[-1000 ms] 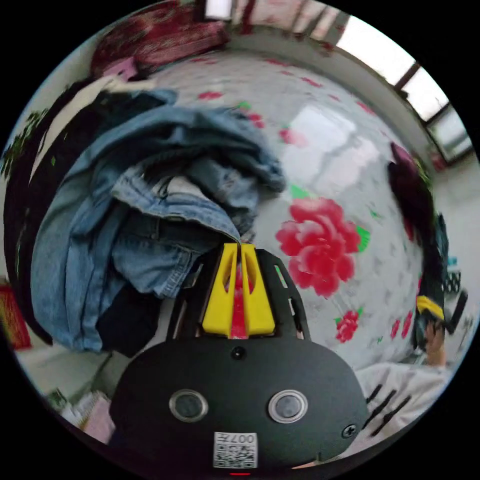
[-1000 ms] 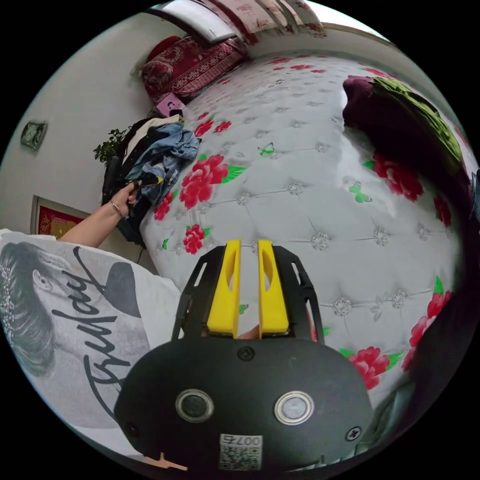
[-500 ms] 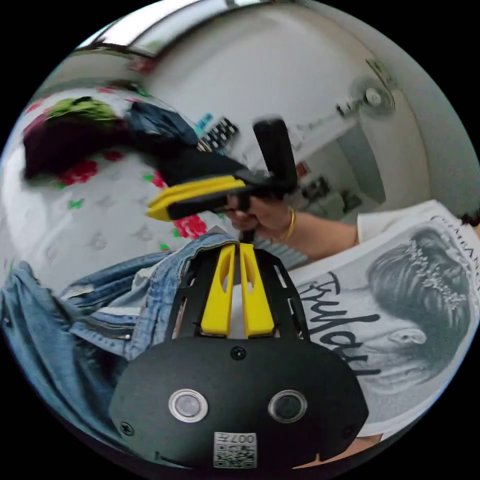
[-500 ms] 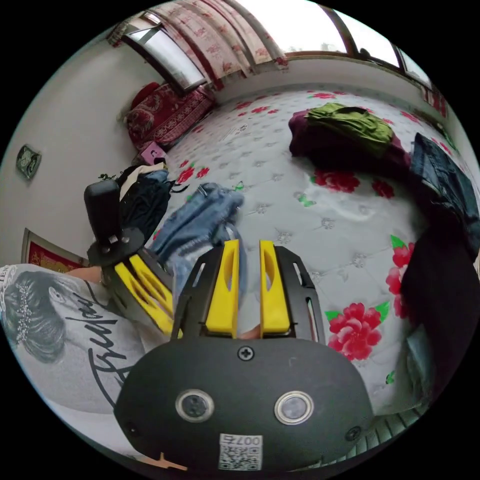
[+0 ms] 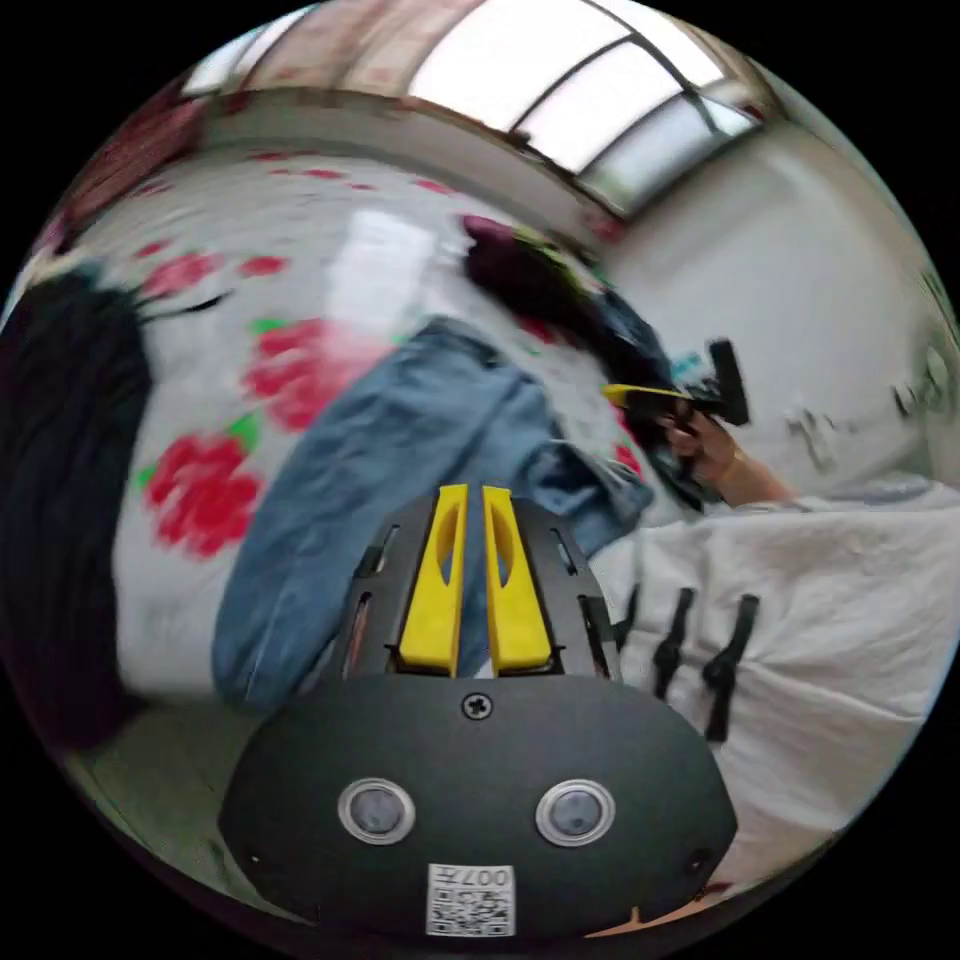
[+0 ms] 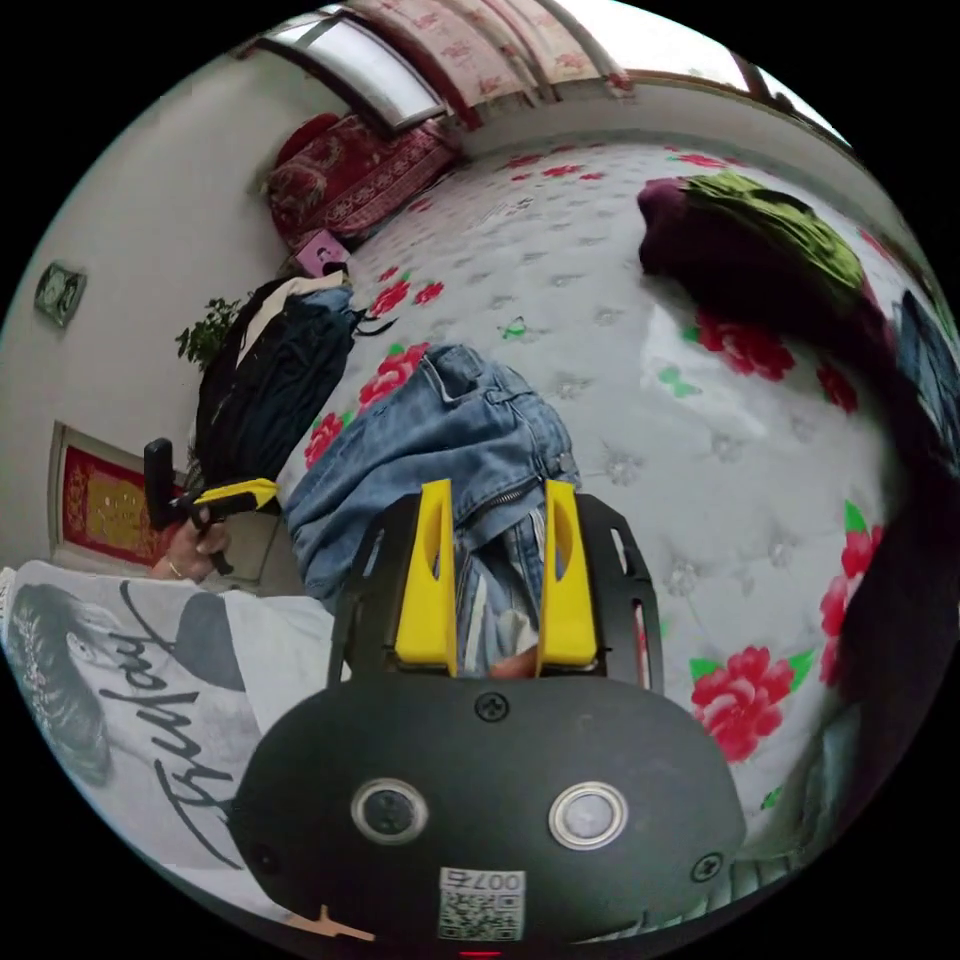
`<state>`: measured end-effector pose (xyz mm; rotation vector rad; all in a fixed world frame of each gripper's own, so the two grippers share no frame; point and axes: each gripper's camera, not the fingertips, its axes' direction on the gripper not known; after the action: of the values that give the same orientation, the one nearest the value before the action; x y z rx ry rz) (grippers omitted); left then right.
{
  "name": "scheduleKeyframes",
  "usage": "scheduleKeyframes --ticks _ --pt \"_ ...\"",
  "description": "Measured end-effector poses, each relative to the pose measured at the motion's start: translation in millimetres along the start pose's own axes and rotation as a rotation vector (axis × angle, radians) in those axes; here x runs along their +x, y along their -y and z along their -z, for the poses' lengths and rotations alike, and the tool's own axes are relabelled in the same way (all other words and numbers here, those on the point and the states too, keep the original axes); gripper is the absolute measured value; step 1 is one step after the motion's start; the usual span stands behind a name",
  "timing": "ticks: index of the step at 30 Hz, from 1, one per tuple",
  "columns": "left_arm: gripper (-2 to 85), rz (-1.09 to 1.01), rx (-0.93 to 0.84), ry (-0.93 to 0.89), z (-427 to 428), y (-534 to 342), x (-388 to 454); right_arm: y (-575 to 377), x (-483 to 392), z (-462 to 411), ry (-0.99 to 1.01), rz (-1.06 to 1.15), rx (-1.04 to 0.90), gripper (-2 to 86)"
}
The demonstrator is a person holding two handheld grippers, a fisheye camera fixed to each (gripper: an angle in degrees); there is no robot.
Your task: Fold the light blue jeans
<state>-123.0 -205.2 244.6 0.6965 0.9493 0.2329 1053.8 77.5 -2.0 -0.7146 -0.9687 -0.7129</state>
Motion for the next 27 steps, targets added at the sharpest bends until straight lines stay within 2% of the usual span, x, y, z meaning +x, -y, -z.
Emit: scheduleKeyframes --ticks 3,6,10,12,14,15,20,23,26,27 --pt "6.5 0.335 0.098 0.208 36 -68 -60 41 -14 -31 -0.025 0.056 -0.056 11.8" --pt "9.4 0.525 0.091 0.271 42 -119 -94 77 -20 -62 -0.04 0.049 -0.105 12.4" --pt "9.4 0.561 -0.006 0.334 11 -136 -106 109 -22 -109 -0.098 0.026 -0.235 11.3" --pt "6.1 0.531 -0.08 0.349 -12 -129 -108 108 -24 -129 -0.092 0.019 -0.313 9.9" --pt "4.4 0.524 -0.078 0.325 -11 -123 -108 97 -28 -140 -0.056 0.025 -0.366 7.7" --pt "2.1 0.526 -0.097 0.308 -11 -121 -109 93 -31 -136 -0.053 0.04 -0.346 7.1" --pt "-0.7 0.412 -0.092 0.329 -1 -99 -79 40 -44 -29 0.069 0.102 0.075 4.2" --pt "-0.9 0.237 0.023 0.314 26 -57 -29 -6 -46 58 0.03 0.088 0.306 3.7" --pt "-0.9 -0.015 0.1 0.321 48 2 36 -55 -49 142 -0.089 0.09 0.477 3.5" --pt "-0.9 -0.122 0.18 0.317 59 24 65 -66 -50 156 -0.121 0.085 0.506 3.4"
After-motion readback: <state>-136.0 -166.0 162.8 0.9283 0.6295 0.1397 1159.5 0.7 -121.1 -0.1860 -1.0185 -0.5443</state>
